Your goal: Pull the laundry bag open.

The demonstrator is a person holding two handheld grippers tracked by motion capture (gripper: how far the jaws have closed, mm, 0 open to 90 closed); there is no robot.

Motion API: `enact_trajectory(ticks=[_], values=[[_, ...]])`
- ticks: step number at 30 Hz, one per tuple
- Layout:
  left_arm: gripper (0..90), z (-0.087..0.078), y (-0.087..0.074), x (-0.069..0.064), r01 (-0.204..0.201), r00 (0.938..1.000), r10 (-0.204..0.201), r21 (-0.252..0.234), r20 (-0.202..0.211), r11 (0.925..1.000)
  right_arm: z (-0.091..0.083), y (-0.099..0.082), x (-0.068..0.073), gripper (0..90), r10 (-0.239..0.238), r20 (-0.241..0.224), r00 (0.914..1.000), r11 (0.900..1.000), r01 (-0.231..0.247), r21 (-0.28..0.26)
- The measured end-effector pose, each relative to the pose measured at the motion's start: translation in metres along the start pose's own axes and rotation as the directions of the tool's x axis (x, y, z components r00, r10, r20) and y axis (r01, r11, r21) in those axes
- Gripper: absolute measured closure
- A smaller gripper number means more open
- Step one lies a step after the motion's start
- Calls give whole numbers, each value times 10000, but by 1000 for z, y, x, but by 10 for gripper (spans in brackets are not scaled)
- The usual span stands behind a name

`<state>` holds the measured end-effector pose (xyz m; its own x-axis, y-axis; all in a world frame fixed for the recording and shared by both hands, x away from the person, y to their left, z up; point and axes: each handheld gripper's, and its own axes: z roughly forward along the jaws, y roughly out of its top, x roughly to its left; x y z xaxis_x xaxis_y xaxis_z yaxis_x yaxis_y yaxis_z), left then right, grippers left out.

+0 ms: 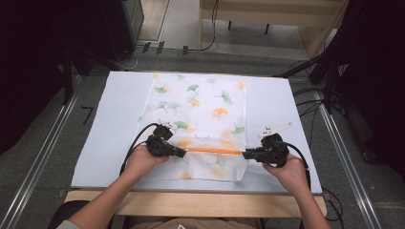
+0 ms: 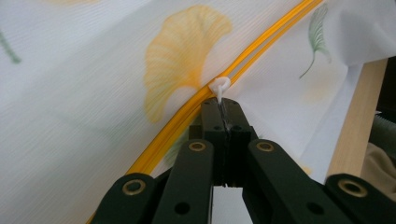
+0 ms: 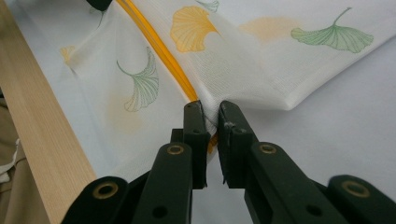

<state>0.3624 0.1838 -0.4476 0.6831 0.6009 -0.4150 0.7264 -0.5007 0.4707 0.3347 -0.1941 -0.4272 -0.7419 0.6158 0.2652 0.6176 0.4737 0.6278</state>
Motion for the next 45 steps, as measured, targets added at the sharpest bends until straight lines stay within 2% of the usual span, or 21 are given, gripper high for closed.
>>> enact_trajectory(ticks=[15,31,34,38,41,45], values=[[900,-1,0,1,147,9999,-145,-239,78,9996,0,0,-1,843,15,38,10000,10000,-15,57],[900,-3,-1,4,79,9999,-78,-74,143,9999,1,0,-2,842,28,19,10000,9999,-28,118],[900,-3,-2,6,195,9997,-194,-90,122,9998,1,-1,-2,842,34,21,10000,9999,-34,153],[900,-10,-5,8,151,9999,-151,-29,74,9999,1,-1,-3,841,93,19,10000,9999,-93,134],[900,-16,-10,12,327,9995,-326,-87,35,9994,1,-1,-4,841,69,23,10000,9999,-69,124],[900,-23,-15,16,360,9994,-360,-39,17,9993,1,-1,-4,840,65,40,10000,9999,-65,104]])
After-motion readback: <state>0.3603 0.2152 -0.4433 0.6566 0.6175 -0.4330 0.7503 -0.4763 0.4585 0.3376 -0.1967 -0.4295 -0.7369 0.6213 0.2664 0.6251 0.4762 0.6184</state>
